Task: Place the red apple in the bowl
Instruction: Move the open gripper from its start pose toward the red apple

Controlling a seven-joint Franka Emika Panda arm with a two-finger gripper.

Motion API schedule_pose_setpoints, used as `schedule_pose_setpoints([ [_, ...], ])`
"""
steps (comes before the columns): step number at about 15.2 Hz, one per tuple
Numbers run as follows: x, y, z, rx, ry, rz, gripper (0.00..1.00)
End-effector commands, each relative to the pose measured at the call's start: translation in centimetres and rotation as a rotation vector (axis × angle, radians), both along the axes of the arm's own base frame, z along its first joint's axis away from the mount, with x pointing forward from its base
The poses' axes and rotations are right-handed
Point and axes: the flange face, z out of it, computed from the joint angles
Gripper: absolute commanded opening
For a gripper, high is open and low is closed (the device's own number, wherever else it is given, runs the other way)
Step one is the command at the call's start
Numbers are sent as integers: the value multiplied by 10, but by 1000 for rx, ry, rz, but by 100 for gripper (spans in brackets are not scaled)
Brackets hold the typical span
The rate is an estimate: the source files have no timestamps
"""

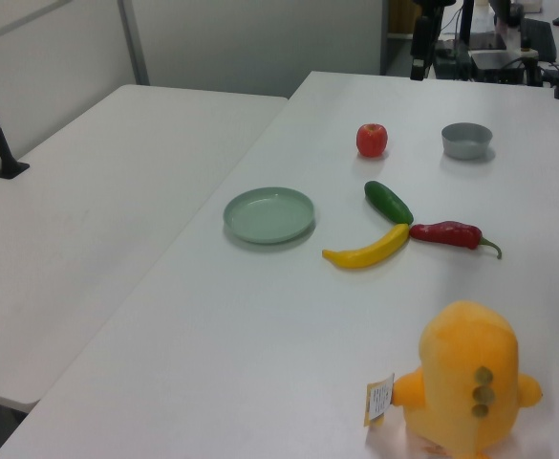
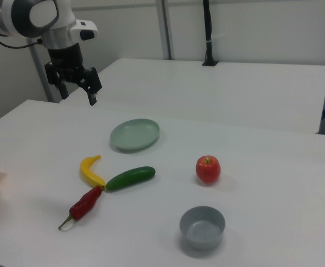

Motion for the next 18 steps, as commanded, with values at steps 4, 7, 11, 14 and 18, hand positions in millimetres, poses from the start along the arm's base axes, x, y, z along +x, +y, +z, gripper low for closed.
schedule_pose_setpoints([
  [4,-6,3,3,22,20,-13,100],
  [7,-8,2,1,9,35,-15,100],
  [11,-2,-22,-5,18,44,-24,100],
  [14,8,-57,-11,8,38,19,100],
  [18,55,-124,-17,-31,-30,52,100],
])
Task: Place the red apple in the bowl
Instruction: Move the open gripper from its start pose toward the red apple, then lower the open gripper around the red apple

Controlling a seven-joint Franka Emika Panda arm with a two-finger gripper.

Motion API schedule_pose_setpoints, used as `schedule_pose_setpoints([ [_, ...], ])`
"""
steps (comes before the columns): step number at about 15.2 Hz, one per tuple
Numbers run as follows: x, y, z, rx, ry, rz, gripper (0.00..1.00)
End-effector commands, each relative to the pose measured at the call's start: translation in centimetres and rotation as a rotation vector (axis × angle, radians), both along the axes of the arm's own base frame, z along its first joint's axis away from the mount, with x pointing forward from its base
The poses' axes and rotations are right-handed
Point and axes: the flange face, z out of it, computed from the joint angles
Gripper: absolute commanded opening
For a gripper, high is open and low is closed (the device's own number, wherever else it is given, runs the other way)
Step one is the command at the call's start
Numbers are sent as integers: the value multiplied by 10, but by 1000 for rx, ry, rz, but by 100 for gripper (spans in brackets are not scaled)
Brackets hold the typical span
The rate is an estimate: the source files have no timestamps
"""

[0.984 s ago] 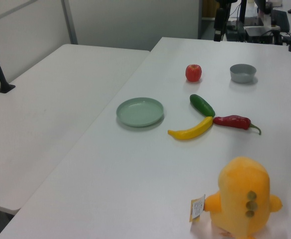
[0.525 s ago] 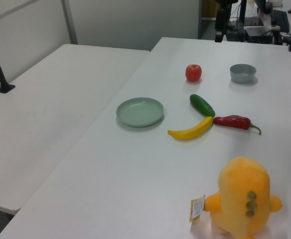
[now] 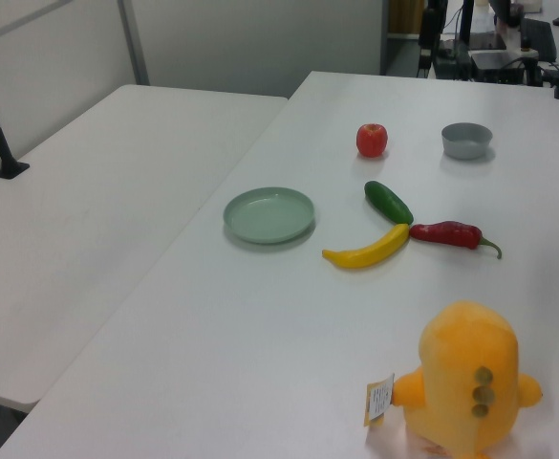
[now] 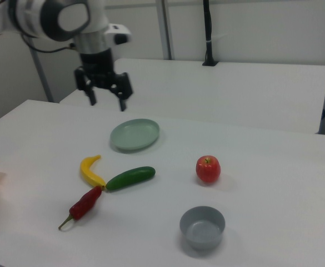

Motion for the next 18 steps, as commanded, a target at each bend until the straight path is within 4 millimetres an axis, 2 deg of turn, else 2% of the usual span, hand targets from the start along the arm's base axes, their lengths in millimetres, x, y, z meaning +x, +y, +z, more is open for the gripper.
schedule_pose_setpoints([
  [1,48,-42,-15,-24,-70,26,100],
  [2,60,-48,-25,-35,-107,18,100],
  [4,81,-78,-50,-70,-177,-28,100],
  [8,108,-110,-101,-98,-231,-73,100],
  [12,126,-129,-148,-144,-269,-85,100],
  [18,138,-137,-218,-195,-277,-69,100],
])
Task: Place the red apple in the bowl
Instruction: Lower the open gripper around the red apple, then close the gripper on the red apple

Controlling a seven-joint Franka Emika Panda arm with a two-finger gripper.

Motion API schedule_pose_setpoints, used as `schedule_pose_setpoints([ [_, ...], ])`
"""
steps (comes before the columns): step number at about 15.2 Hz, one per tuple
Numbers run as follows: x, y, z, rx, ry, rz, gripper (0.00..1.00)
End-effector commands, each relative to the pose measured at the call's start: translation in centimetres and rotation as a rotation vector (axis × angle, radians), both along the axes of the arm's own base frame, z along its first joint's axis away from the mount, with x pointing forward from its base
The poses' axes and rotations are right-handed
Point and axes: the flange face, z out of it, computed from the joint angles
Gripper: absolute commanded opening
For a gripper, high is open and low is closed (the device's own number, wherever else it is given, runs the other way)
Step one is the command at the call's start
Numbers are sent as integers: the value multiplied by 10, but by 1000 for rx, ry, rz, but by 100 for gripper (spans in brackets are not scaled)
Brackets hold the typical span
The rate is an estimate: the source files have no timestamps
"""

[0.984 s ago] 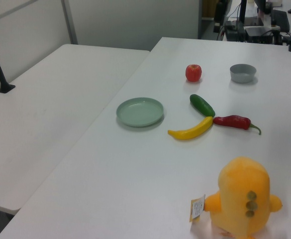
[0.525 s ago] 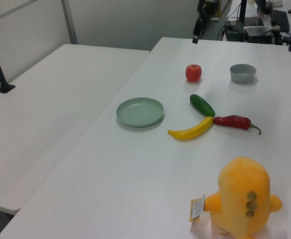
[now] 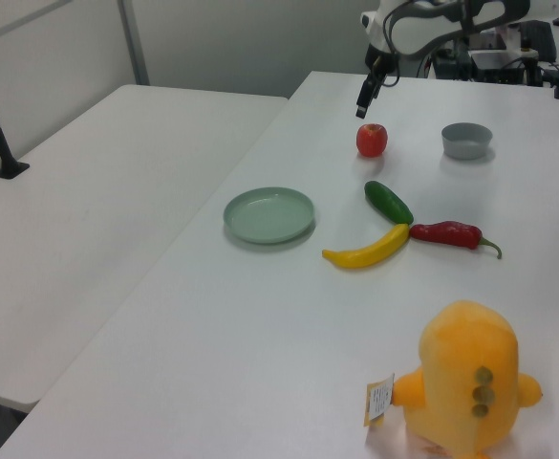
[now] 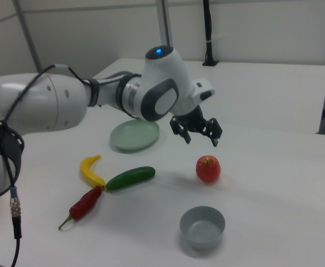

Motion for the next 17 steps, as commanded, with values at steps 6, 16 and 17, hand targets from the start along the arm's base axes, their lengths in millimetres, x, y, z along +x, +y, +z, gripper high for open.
schedule_pose_setpoints([
  [6,2,-5,-52,-73,0,40,100],
  [16,-4,-4,-87,-103,66,69,91],
  [17,-3,-2,-89,-102,69,73,80],
])
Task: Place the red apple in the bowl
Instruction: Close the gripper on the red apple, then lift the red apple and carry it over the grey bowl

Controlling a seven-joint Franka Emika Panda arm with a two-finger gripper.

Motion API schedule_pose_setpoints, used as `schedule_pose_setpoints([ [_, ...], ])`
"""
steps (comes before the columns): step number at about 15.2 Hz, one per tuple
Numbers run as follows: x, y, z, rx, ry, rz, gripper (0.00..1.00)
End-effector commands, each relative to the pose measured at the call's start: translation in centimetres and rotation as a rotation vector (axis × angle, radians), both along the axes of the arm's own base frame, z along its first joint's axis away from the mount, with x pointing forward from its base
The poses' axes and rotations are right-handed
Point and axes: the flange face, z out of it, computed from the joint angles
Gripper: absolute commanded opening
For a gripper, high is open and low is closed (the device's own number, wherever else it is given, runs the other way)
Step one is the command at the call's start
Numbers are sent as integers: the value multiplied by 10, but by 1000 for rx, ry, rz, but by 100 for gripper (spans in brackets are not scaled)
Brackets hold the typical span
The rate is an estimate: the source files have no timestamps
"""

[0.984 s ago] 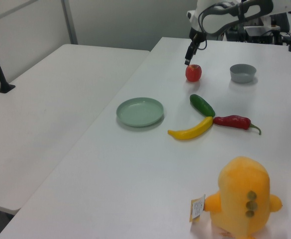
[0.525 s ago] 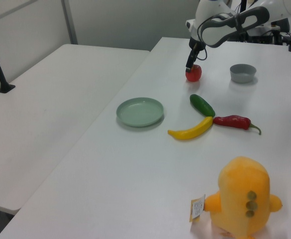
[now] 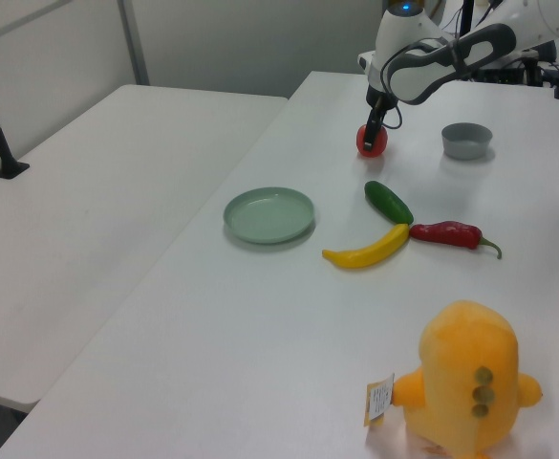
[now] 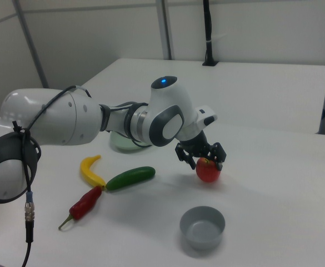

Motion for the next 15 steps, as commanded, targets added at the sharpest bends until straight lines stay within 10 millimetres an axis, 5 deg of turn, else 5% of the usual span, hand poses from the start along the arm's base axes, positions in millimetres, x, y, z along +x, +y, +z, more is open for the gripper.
schedule_pose_setpoints([
  [1,-2,5,-7,-14,-1,25,70],
  [3,-2,5,-7,-13,0,25,43],
  [5,-2,5,-6,-8,0,21,28],
  [10,-4,5,20,13,-33,-35,27],
  [15,-29,15,114,37,6,-81,29],
])
